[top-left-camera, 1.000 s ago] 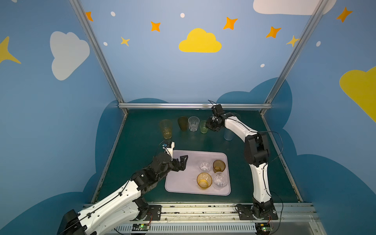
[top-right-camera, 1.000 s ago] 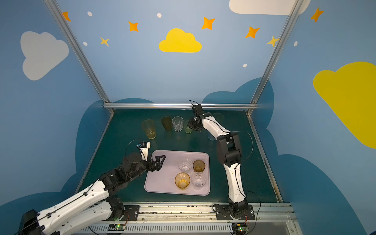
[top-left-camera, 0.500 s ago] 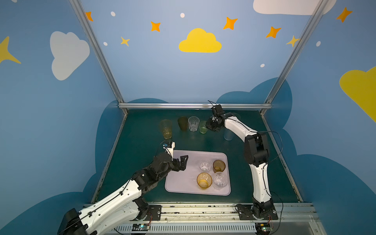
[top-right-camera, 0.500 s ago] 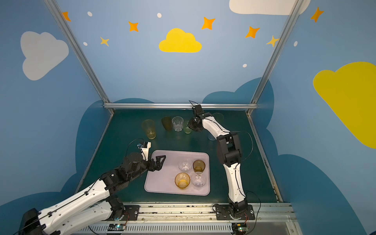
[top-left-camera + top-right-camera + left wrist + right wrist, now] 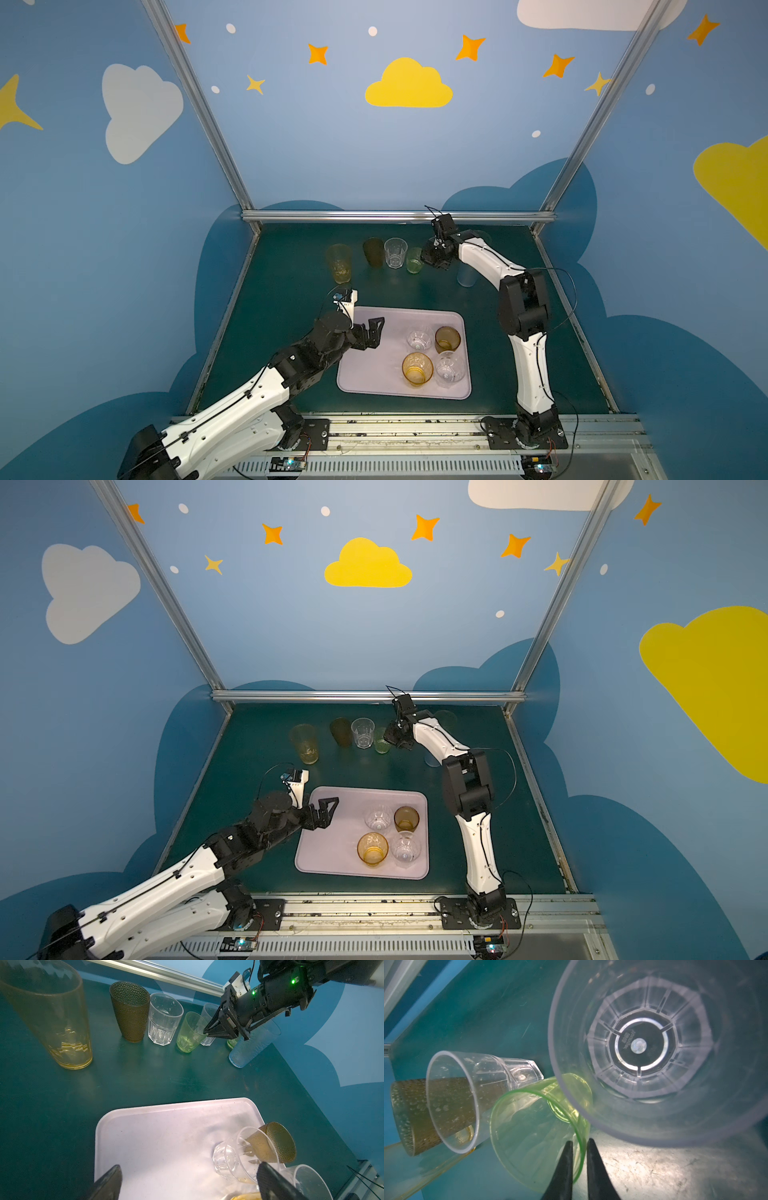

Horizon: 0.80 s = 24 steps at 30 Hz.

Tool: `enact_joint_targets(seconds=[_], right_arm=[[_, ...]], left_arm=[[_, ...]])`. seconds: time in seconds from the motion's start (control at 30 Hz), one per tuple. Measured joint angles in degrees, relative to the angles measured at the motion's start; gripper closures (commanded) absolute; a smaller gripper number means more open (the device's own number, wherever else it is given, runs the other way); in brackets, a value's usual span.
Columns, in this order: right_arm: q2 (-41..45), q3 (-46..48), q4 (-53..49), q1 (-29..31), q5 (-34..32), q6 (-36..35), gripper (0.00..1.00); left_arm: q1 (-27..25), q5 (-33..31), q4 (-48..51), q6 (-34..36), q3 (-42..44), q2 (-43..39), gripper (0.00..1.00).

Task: Place the glasses into the tray
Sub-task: 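Lower the right gripper onto the green glass rim and close it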

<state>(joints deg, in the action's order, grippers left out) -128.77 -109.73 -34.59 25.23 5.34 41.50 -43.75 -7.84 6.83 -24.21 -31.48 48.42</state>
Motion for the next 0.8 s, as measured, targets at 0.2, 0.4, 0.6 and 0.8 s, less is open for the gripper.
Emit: enact_joint_targets(seconds=[0.2, 0.4, 0.6, 0.8], right_arm=[[0.0, 0.0, 0.0, 0.0, 0.0, 0.0, 0.89], [0.0, 1.3, 0.5, 0.0, 0.0, 0.1, 0.94], [0.0, 2.1, 1.0, 0.0, 0.2, 0.3, 0.94], [1.2, 4.3, 2.5, 0.0, 0.3, 0.5, 1.00]], left_arm=[[0.0, -0.4, 0.0, 0.0, 0.0, -0.7, 0.00], [0.0, -0.4, 0.1, 0.0, 0.0, -0.7, 0.00], [0.0, -0.4, 0.2, 0.0, 0.0, -0.8, 0.00], [0.0, -0.5, 0.2, 0.0, 0.0, -1.4, 0.00]])
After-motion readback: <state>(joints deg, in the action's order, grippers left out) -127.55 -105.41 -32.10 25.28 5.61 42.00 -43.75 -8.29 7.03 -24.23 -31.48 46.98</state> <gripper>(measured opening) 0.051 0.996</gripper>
